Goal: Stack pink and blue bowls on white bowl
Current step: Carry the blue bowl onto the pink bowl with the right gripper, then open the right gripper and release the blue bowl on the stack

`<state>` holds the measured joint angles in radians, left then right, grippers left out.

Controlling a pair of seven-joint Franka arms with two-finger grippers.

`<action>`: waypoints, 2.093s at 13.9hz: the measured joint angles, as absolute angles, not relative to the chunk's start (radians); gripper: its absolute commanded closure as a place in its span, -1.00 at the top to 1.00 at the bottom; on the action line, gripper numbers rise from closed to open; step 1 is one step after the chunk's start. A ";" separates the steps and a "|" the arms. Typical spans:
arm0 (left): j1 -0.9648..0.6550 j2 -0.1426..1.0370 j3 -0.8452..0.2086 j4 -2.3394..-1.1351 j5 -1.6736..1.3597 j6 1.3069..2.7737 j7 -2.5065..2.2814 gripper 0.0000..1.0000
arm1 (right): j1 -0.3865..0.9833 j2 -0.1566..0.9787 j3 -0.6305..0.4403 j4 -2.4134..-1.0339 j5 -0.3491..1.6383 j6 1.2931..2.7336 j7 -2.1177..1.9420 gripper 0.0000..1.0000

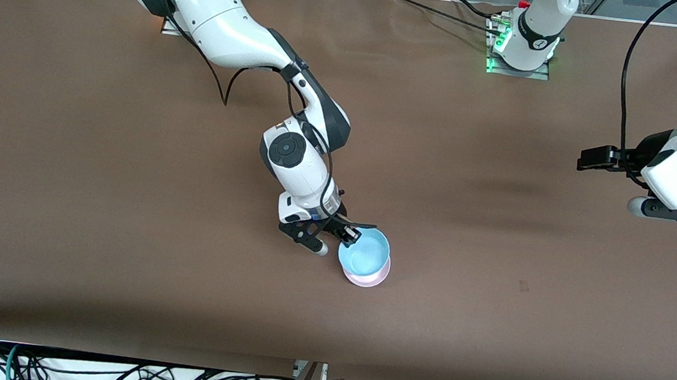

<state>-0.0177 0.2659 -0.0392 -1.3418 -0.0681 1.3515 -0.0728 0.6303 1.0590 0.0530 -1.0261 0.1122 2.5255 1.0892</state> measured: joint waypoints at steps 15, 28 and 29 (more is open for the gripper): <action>-0.017 0.266 -0.039 -1.342 -0.068 1.352 -0.074 1.00 | 0.634 1.098 0.048 -1.025 0.053 2.589 1.035 -1.00; -0.017 0.266 -0.039 -1.342 -0.068 1.352 -0.074 1.00 | 0.641 1.098 0.048 -1.017 -0.012 2.541 0.978 -0.57; -0.017 0.266 -0.039 -1.342 -0.068 1.352 -0.074 1.00 | 0.642 1.098 0.048 -1.017 -0.012 2.541 0.977 -0.34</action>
<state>-0.0173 0.2659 -0.0392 -1.3418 -0.0681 1.3515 -0.0742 0.6419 1.0981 0.0476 -1.0173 -0.0123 2.5412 0.9769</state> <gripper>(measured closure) 0.000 0.912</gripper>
